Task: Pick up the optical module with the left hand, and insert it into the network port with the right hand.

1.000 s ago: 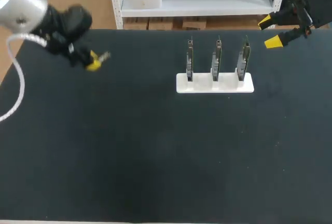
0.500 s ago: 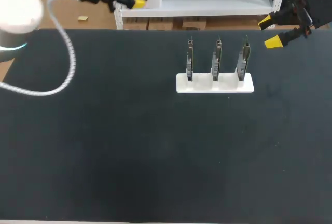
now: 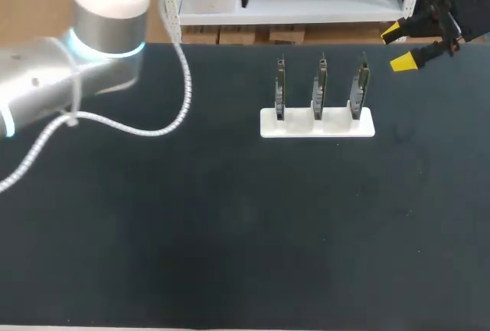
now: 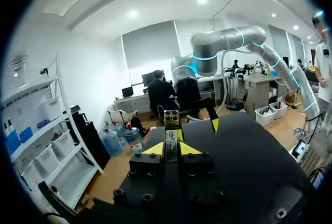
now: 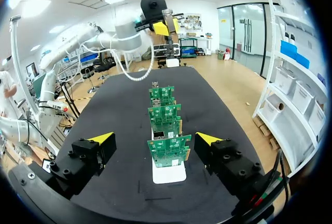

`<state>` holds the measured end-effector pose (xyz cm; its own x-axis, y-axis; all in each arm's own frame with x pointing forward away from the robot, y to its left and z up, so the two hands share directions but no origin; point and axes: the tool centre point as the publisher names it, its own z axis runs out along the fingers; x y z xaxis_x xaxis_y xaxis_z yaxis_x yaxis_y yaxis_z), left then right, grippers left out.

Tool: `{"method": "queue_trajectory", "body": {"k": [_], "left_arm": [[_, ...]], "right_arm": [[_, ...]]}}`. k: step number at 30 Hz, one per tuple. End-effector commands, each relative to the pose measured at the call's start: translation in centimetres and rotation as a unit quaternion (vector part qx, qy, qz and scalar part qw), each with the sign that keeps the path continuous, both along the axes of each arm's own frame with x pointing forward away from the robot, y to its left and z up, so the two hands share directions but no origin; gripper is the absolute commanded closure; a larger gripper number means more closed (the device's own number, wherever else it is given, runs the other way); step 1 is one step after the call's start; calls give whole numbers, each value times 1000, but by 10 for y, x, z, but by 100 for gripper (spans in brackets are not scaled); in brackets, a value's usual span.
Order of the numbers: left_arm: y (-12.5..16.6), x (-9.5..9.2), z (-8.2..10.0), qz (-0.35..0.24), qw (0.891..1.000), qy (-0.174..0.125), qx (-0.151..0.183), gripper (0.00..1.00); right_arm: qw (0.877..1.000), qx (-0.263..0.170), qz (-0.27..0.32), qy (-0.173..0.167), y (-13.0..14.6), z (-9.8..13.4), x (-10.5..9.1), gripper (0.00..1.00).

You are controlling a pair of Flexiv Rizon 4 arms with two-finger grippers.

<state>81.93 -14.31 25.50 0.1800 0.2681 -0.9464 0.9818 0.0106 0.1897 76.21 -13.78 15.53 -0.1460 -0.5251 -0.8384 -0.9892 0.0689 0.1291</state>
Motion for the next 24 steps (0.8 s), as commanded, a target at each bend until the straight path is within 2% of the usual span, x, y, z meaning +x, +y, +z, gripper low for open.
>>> {"method": "queue_trajectory", "body": {"k": [1, 9, 16, 24], "left_arm": [[-40, 11, -16, -37, 997, 12, -59, 100], [-64, -2, -28, -25, 995, 42, -89, 100], [-78, -18, -40, -8, 995, 46, -92, 100], [-83, -26, -51, 11, 993, 56, -102, 100]], "right_arm": [[1000, 0, -1, -1, 0, 0, -1, 0], [1000, 0, -1, -1, 0, 0, -1, 0], [1000, 0, -1, -1, 0, 0, -1, 0], [1000, 0, -1, -1, 0, 0, -1, 0]]}}
